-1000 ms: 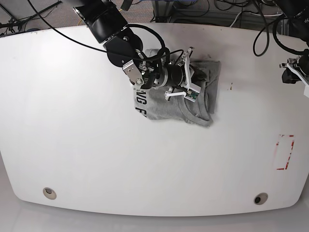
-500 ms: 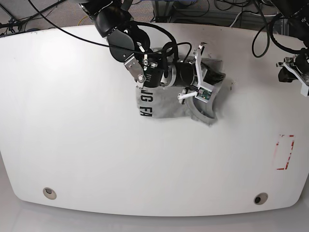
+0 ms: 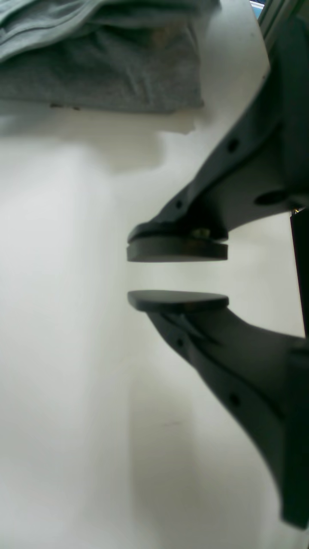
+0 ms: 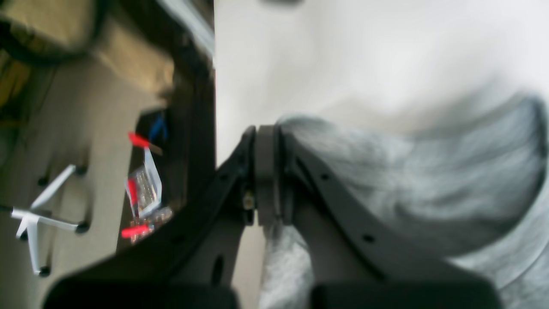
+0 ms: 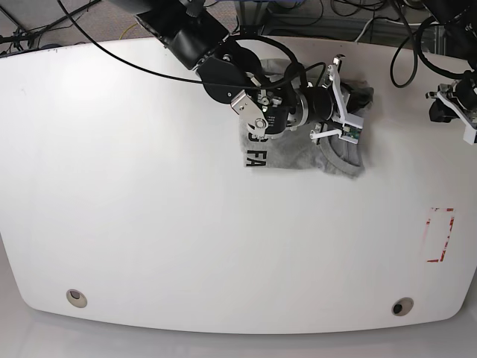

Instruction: Fold the T-shirt properly

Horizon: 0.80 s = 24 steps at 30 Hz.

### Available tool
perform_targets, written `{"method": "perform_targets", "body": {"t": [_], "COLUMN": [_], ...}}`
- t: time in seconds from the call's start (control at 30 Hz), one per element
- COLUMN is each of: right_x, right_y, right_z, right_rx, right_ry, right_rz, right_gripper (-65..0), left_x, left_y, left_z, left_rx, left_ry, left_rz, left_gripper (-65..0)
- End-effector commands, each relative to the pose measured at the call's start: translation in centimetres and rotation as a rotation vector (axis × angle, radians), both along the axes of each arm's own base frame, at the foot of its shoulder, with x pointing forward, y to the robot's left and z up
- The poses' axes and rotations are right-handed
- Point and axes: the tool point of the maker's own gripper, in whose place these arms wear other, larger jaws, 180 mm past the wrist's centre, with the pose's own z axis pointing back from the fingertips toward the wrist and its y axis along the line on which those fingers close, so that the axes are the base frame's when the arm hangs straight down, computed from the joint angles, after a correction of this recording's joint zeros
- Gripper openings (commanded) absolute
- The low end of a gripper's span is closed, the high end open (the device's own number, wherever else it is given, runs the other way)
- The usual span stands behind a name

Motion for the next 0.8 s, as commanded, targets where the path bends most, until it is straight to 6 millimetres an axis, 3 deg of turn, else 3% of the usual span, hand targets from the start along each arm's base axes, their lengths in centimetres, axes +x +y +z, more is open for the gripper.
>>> {"method": "perform_targets", "body": {"t": [0.0, 0.07, 0.13, 0.2, 0.3, 0.43, 0.57, 0.77], "right_x": [0.1, 0.2, 0.4, 0.5, 1.3, 3.1, 5.8, 9.7], "right_y": [1.3, 1.3, 1.2, 1.0, -0.4, -3.2, -7.4, -13.5], "right_z": [0.5, -0.2, -0.3, -0.2, 0.6, 3.4, 5.3, 5.8], "right_rx": [0.055, 0.053, 0.061, 0.060, 0.066, 0.126, 0.195, 0.213], "right_ry": [0.028, 0.049, 0.053, 0.048, 0.009, -0.048, -0.030, -0.011], "right_rz": [-0.005, -0.018, -0.029, -0.030, -0.054, -0.122, -0.239, -0.381], "right_gripper": [-56.6, -47.4, -31.9, -20.6, -11.7, -14.4, -18.7, -27.9], "left_x": [1.0, 1.2, 2.3, 3.0, 4.1, 6.8, 7.7, 8.1], "left_y": [0.5, 0.3, -0.6, -1.3, -2.6, -7.2, -11.7, -19.3], "left_z": [1.7, 1.7, 1.9, 1.9, 2.0, 2.8, 3.5, 4.2], "left_rx": [0.024, 0.022, 0.016, 0.013, 0.008, -0.016, -0.028, -0.080], "left_ry": [-0.051, -0.053, -0.066, -0.072, -0.079, -0.132, -0.174, -0.218], "left_rz": [-0.012, -0.017, -0.049, -0.074, -0.118, -0.225, -0.329, -0.500], "left_gripper": [-54.7, -54.7, -54.7, -54.7, -54.7, -54.7, -54.7, -54.7]}}
